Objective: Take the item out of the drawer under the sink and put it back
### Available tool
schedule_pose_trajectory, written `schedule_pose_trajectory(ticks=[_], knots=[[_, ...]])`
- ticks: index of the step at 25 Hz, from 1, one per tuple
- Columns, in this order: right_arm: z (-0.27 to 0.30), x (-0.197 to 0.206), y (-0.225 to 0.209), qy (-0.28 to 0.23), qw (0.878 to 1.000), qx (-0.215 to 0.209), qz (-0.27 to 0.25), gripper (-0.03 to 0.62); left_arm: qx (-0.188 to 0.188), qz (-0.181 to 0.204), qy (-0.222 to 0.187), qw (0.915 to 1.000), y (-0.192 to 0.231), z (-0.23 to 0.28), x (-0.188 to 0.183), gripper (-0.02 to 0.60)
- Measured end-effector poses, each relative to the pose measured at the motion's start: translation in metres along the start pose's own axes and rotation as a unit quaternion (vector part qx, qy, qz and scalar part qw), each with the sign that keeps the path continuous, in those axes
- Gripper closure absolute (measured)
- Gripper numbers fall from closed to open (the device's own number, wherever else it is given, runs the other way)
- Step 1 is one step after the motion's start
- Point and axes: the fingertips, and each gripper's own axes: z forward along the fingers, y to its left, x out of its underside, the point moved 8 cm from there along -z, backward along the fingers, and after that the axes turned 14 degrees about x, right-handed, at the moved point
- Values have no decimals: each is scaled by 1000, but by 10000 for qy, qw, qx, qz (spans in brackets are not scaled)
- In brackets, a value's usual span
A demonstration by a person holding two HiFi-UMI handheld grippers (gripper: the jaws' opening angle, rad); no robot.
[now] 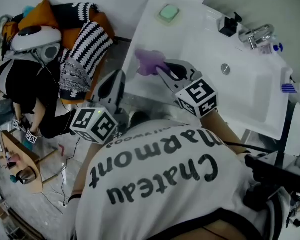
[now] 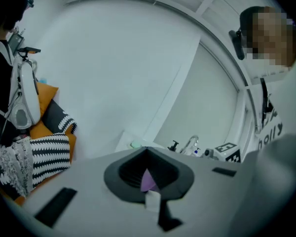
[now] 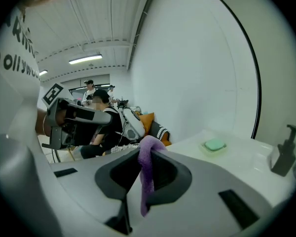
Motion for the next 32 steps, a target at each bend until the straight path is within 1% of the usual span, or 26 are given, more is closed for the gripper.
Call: schedule_pose_trajectory(ticks=[6, 12, 19, 24, 29, 32], knots=[[12, 10, 7, 303, 9992, 142, 216, 543, 290, -24, 183, 9994, 14, 6, -4, 572], [23, 16, 16, 637, 9973, 218, 281, 542, 496, -42, 321, 9982, 24, 6, -6, 572], [34, 24, 20, 1146, 9920, 298, 433, 542, 567, -76, 413, 9975, 35, 5, -4, 572], [41, 30, 18, 1482, 9858, 372, 692, 543, 605, -73, 415, 9973, 38, 3, -6, 572], [46, 38, 20, 1767, 9815, 450, 583, 543, 621, -65, 426, 9971, 40, 0, -7, 572], [50, 42, 22, 1909, 9794, 519, 396, 543, 620, -63, 433, 9971, 41, -2, -8, 572]])
